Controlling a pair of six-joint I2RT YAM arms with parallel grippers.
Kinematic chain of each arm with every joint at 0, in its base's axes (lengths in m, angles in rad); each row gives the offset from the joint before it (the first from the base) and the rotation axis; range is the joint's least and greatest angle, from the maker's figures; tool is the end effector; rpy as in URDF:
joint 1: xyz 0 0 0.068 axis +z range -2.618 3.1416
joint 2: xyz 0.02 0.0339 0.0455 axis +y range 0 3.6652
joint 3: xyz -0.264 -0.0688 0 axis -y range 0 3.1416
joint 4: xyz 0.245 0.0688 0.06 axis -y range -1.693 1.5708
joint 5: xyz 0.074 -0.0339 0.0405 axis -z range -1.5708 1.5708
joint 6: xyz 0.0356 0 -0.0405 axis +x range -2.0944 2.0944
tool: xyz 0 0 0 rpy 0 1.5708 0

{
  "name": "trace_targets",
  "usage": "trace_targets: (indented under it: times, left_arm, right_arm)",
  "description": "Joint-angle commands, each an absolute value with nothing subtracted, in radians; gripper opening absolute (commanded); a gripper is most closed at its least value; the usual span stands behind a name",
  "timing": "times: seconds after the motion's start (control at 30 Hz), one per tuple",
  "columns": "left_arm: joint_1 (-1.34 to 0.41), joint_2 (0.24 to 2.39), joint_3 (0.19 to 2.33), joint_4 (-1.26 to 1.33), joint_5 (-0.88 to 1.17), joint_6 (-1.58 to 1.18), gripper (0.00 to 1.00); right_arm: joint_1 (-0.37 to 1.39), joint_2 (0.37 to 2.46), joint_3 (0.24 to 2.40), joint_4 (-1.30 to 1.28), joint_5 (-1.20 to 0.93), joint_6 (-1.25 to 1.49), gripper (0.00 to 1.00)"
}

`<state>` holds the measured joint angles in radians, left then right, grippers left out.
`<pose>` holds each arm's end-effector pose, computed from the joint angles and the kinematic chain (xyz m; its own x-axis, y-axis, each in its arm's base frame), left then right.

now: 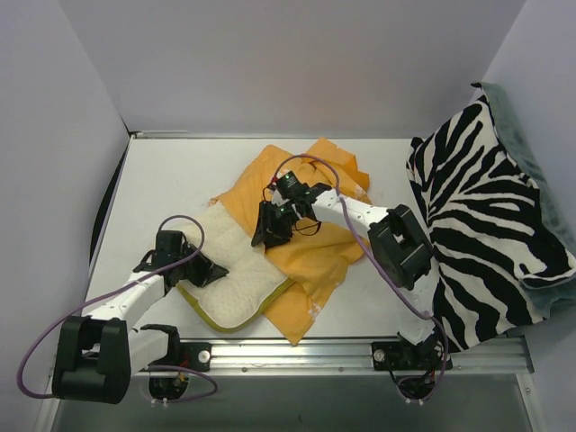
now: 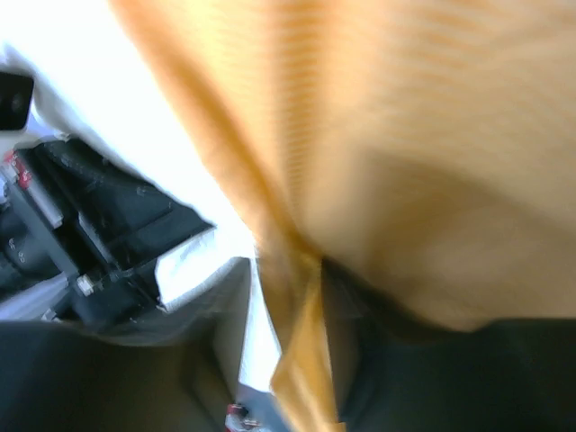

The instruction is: Put the pillow into the pillowcase

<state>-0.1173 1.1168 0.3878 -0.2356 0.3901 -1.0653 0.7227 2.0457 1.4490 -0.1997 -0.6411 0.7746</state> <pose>0.1850 -0.0354 0.1444 -0.6782 -0.7349 -0.0025 -0.5575 0.5167 -0.6498 0.3225 0.3128 0.1870 -0.9733 -0.1110 -0.2007 -0.2280 0.5626 0.7947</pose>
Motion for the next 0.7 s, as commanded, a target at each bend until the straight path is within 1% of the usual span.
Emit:
trace_targets:
  times: [0.0,0.1,0.17,0.2,0.23,0.27,0.3,0.33,0.37,0.47,0.53,0.57,0.67]
  left_arm:
    - [-0.071,1.141,0.374,-0.295,0.308,-0.993,0.0]
    - [-0.04,1.158,0.362,-0.296,0.33,-0.982,0.0]
    - [-0.031,1.157,0.357,-0.296,0.336,-0.973,0.0]
    - [-0.028,1.154,0.357,-0.298,0.334,-0.971,0.0]
    - [-0.026,1.147,0.357,-0.296,0.334,-0.971,0.0]
    - [-0.025,1.144,0.357,-0.299,0.336,-0.969,0.0]
    - [-0.025,1.144,0.359,-0.299,0.334,-0.971,0.0]
    - [-0.025,1.143,0.359,-0.298,0.334,-0.974,0.0]
    - [-0.025,1.141,0.359,-0.298,0.334,-0.976,0.0]
    - [-0.025,1.15,0.36,-0.295,0.339,-0.982,0.0]
    - [-0.025,1.15,0.362,-0.295,0.339,-0.989,0.0]
    - [-0.023,1.15,0.364,-0.295,0.339,-0.989,0.0]
    - [-0.023,1.134,0.367,-0.302,0.331,-0.991,0.0]
  right_arm:
    - [0.758,1.945,1.583,-0.36,-0.557,0.666,0.45]
    - [0.712,1.889,1.649,-0.409,-0.519,0.608,0.84]
    - [0.638,1.833,1.678,-0.417,-0.491,0.6,0.84]
    - [0.609,1.812,1.687,-0.417,-0.461,0.592,0.81]
    - [0.56,1.772,1.703,-0.419,-0.351,0.588,0.78]
    - [0.531,1.757,1.71,-0.419,-0.292,0.58,0.76]
    - [0.506,1.747,1.723,-0.419,-0.226,0.577,0.7]
    - [0.485,1.75,1.75,-0.423,-0.096,0.578,0.68]
    - [0.439,1.761,1.772,-0.426,-0.051,0.574,0.67]
    - [0.397,1.871,1.89,-0.455,0.075,0.506,0.69]
    - [0.385,1.995,1.978,-0.507,0.074,0.46,0.71]
    - [0.385,2.034,2.056,-0.526,0.077,0.443,0.72]
    - [0.385,2.146,2.164,-0.572,0.069,0.407,0.74]
